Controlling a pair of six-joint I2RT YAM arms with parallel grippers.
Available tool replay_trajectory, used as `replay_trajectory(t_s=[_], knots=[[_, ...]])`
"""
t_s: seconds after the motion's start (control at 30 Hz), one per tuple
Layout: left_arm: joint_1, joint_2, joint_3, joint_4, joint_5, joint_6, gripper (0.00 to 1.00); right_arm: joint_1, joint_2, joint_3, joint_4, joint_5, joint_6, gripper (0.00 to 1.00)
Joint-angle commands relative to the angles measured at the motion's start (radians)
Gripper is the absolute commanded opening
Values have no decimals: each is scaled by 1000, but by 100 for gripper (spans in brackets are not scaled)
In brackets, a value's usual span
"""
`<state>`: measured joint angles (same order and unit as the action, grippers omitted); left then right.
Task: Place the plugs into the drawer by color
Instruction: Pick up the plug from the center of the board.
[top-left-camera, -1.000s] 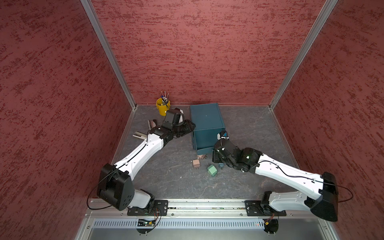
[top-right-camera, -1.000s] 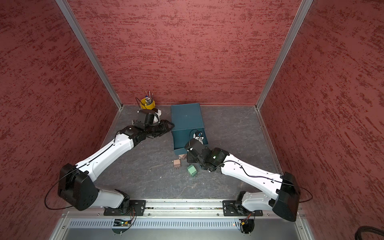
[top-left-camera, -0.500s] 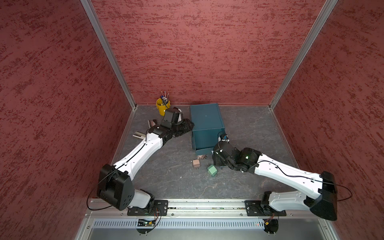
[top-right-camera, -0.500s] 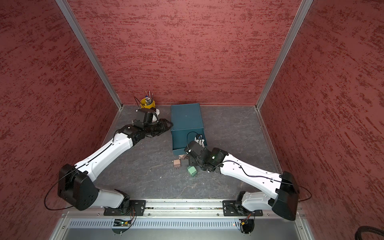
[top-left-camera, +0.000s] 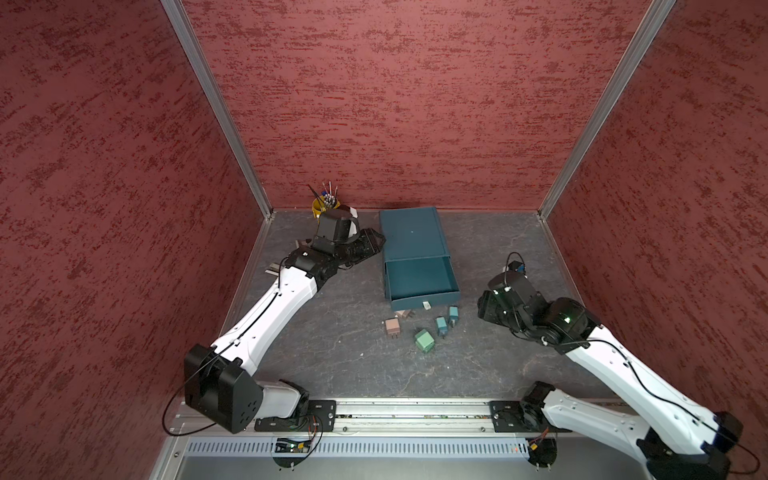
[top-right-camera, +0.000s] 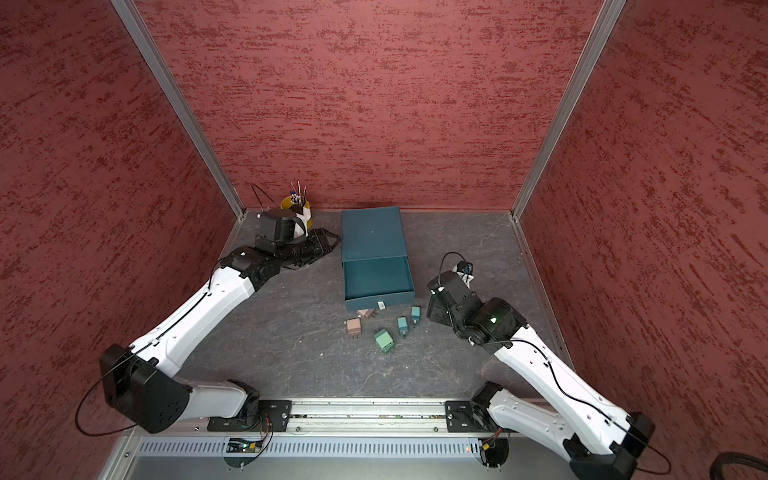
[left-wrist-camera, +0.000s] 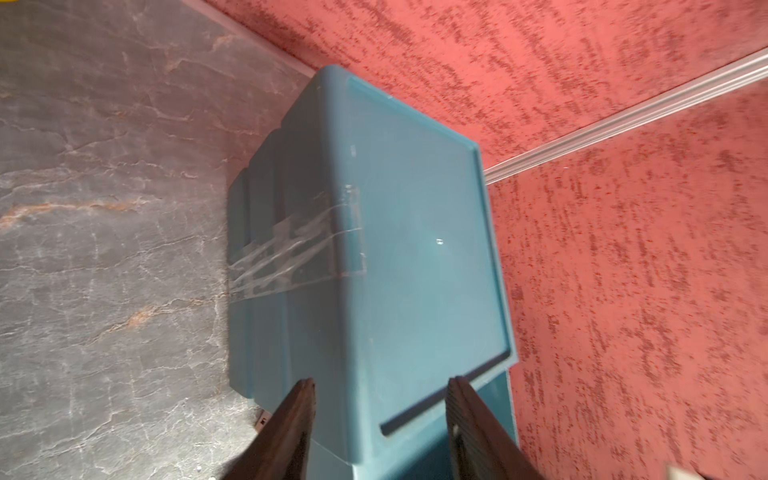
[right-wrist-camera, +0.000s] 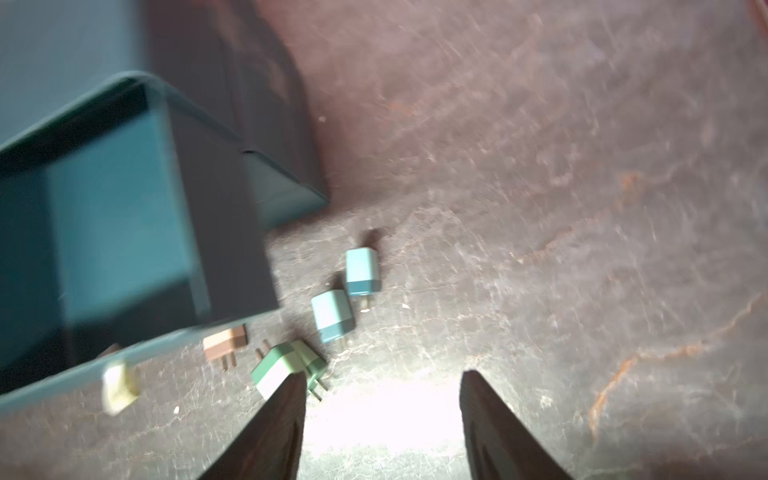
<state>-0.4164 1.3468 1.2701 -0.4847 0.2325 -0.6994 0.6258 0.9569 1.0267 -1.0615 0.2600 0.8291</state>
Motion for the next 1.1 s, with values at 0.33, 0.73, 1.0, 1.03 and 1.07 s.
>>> replay_trajectory(t_s=[0.33, 0.73, 1.0, 1.03, 1.07], knots=[[-76, -75, -89, -6, 66, -35, 56, -232, 215, -243, 361, -446, -70, 67], [-73, -89, -116, 15, 73, -54, 56, -232, 466, -231, 568, -475, -74, 66], [-72, -92, -160, 23, 83, -70, 57, -233, 576, -233, 624, -460, -75, 64], [-72, -90, -165, 23, 83, -73, 57, -234, 579, -234, 628, -456, -74, 64], [-73, -88, -171, 24, 87, -76, 57, -234, 584, -236, 629, -452, -73, 63]])
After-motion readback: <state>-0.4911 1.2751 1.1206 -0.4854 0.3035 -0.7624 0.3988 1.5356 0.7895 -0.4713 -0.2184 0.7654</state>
